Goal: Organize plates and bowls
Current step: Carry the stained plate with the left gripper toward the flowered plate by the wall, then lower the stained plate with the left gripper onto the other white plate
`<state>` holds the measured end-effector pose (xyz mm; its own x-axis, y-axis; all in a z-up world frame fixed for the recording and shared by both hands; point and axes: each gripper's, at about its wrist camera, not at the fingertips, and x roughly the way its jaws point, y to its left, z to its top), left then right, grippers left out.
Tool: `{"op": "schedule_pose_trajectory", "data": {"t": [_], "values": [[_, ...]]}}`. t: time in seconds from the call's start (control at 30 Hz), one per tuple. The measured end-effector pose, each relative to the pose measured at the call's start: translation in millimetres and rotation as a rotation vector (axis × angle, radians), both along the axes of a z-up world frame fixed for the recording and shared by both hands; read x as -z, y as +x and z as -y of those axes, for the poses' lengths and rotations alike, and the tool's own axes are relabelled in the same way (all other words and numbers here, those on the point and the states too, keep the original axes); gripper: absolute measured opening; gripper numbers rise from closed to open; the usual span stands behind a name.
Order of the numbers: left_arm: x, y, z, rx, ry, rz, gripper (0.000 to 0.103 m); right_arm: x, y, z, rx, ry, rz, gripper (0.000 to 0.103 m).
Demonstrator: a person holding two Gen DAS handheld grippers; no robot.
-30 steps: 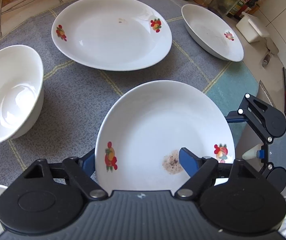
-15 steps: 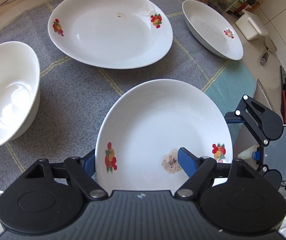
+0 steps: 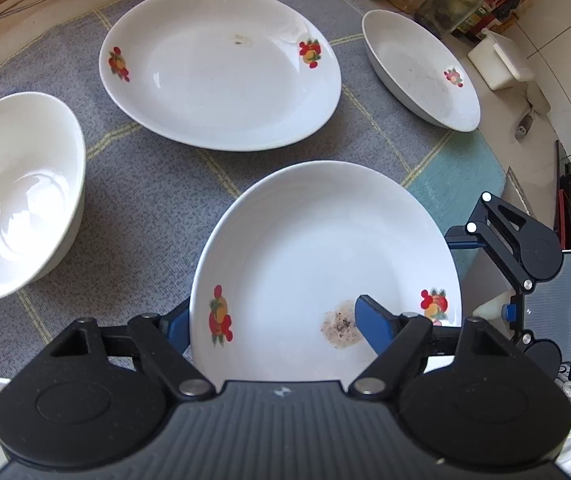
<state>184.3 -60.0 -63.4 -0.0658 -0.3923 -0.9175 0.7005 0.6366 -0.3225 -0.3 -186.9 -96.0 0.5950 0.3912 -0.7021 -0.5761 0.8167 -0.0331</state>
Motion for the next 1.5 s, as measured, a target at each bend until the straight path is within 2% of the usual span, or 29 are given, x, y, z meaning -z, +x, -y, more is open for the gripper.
{"op": "schedule_pose_trajectory", "data": {"t": [0.33,0.77,1.5], "values": [[-16.4,9.2,11.9,-0.004,-0.020,0.010,0.080,-10.9,7.5,11.7,-0.004,-0.012,0.018,0.103],[-30.6,28.0,56.8,0.026,-0.042,0.030,0.080,-25.1,18.9,52.1,0.028,-0.025,0.043,0.103],[-36.9,49.0,193.8,0.215,-0.063,0.050,0.080,-35.7,15.4,150.0,0.229,-0.047,0.067,0.103]]}}
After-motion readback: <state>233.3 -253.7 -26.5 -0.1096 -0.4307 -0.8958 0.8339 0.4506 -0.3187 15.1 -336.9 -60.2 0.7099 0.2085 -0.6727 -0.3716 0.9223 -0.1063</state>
